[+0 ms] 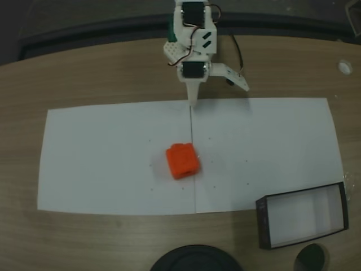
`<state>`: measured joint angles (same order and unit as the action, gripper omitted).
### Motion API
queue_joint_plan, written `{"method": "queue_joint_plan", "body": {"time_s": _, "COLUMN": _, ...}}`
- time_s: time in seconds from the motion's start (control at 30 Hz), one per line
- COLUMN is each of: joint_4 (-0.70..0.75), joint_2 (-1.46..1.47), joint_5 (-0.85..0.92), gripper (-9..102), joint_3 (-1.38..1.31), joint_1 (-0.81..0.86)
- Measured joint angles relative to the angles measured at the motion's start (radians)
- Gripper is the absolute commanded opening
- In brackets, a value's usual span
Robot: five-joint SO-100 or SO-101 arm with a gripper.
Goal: Grab a orange square and put it in the box.
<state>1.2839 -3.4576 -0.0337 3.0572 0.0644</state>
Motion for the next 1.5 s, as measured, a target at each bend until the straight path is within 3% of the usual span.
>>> {"method": "queue_joint_plan", "body": {"time_s": 1.37, "joint_4": 0.0, "joint_2": 0.0, "joint_5": 0.0, "gripper": 0, "joint_3": 0.0, "joint_1": -0.006}}
{"method": "queue_joint_plan", "body": {"time_s": 1.5, "joint_4": -0.123, "joint_2": 0.0, "joint_5": 0.002, "gripper": 3, "joint_3": 0.0, "joint_1": 0.009}}
